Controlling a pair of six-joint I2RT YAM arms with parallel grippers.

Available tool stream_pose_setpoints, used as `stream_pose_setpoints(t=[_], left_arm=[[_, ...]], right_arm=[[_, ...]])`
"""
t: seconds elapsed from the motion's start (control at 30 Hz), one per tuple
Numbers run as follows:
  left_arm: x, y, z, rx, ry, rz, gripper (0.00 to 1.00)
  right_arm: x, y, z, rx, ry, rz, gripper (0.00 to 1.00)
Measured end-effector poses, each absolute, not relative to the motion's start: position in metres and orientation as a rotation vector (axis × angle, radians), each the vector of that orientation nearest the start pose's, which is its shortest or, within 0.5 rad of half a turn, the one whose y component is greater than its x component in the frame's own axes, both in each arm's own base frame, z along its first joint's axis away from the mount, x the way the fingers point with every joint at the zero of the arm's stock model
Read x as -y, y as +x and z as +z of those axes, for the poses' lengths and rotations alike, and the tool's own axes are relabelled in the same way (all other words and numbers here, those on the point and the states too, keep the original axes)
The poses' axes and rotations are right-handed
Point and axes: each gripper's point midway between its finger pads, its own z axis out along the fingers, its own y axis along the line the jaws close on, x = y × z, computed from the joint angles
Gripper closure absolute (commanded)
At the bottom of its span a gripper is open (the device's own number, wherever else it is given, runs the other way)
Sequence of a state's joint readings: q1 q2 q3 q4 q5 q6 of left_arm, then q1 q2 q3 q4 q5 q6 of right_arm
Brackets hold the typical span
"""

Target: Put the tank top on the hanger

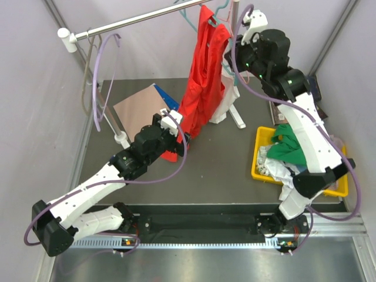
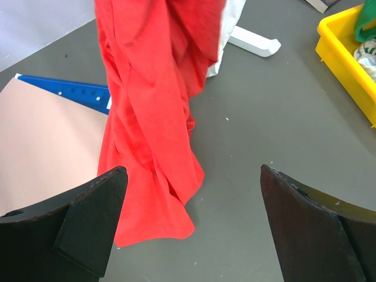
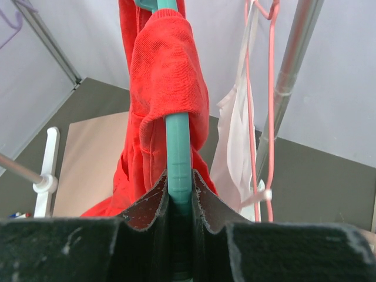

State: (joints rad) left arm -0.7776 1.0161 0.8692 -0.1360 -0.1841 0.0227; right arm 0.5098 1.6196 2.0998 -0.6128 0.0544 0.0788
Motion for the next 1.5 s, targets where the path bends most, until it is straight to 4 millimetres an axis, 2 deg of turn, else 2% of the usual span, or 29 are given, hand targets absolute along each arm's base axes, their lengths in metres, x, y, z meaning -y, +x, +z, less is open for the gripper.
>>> stream_pose_setpoints(t=[0.1,0.23,0.57,0.8,0.93,1.0,1.03,1.1,1.13,1.2,1.23,1.27,1.37,1.5], left_arm=[[0.227,0.278,0.253,-1.762,0.608,-0.353,0.01],[0.226,0.277,0.253,-1.759,0.607,-0.352,0.01],[0.226,0.277,0.253,-1.758,0.609,-0.351,0.01],[0.226,0.277,0.253,-1.758,0.610,-0.351,0.01],[0.226,0.277,0.253,-1.758,0.610,-0.351,0.01],[0.226,0.277,0.253,-1.758,0.610,-0.351,0.01],[0.226,0.277,0.253,-1.758,0.610,-0.351,0.01],[0.226,0.277,0.253,-1.758,0.610,-0.351,0.01],[0.226,0.277,0.253,-1.758,0.609,-0.350,0.01],[0.225,0.278,0.253,-1.759,0.605,-0.344,0.01],[0.224,0.278,0.253,-1.760,0.600,-0.338,0.01],[0.223,0.278,0.253,-1.760,0.596,-0.334,0.01],[0.219,0.278,0.256,-1.753,0.582,-0.323,0.01],[0.213,0.278,0.262,-1.735,0.565,-0.307,0.01]], right_arm=[[-0.223,0.428,0.462,-1.702,-0.334,0.401,1.00],[-0.223,0.444,0.460,-1.708,-0.333,0.423,1.00],[-0.220,0.469,0.464,-1.698,-0.319,0.470,1.00],[-0.225,0.484,0.429,-1.786,-0.328,0.474,1.00],[-0.224,0.486,0.427,-1.783,-0.322,0.471,1.00],[-0.222,0.483,0.425,-1.781,-0.321,0.470,0.89],[-0.222,0.482,0.425,-1.779,-0.320,0.469,0.69],[-0.220,0.479,0.426,-1.775,-0.320,0.469,0.49],[-0.219,0.477,0.428,-1.775,-0.316,0.470,0.30],[-0.218,0.473,0.432,-1.768,-0.314,0.473,0.16],[-0.217,0.470,0.435,-1.762,-0.319,0.472,0.05],[-0.216,0.466,0.440,-1.752,-0.322,0.474,0.01],[-0.209,0.450,0.454,-1.723,-0.334,0.477,0.00],[-0.193,0.415,0.474,-1.679,-0.335,0.462,0.00]])
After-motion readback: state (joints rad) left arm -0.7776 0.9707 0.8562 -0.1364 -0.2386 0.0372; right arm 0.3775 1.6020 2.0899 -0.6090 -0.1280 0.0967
